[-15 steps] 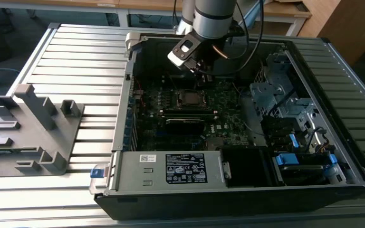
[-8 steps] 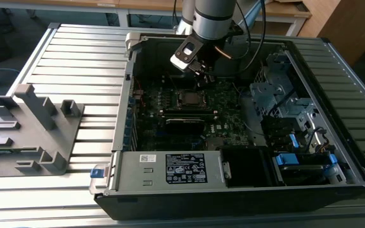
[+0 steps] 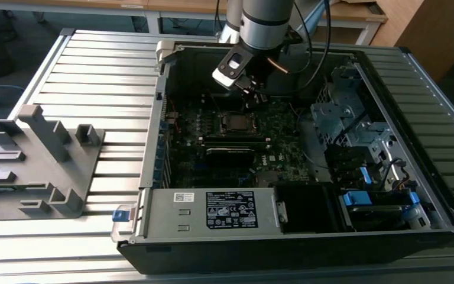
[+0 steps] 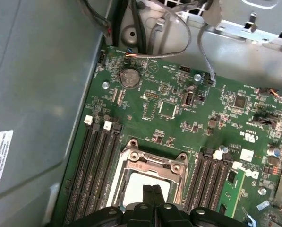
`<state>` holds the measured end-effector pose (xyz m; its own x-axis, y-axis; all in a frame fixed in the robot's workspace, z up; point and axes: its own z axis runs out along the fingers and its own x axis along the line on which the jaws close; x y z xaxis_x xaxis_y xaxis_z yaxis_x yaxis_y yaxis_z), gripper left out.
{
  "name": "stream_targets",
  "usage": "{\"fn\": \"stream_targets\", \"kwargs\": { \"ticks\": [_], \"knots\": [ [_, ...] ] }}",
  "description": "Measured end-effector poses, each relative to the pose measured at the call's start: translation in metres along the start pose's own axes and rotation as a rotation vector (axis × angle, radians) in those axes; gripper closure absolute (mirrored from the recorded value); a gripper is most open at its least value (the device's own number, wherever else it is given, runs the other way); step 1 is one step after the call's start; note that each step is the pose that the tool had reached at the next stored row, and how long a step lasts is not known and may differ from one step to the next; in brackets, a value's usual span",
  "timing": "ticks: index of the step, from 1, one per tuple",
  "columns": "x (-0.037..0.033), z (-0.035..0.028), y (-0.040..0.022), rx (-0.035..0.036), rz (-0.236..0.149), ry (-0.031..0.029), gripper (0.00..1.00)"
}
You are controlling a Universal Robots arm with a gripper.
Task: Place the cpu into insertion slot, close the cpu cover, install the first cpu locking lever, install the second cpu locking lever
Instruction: 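Close the cpu cover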
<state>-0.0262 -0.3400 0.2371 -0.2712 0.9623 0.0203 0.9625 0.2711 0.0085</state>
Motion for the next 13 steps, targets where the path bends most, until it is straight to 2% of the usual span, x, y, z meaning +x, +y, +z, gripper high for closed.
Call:
{"fn": "stream_targets", "kwargs": {
  "ticks": [7,13],
  "knots": [
    [0.0000,0.0002,0.0000,0.0023,-0.109,0.0008,0.89],
    [0.0000,0.0003,0.0000,0.0023,-0.112,0.0009,0.89]
  ]
}}
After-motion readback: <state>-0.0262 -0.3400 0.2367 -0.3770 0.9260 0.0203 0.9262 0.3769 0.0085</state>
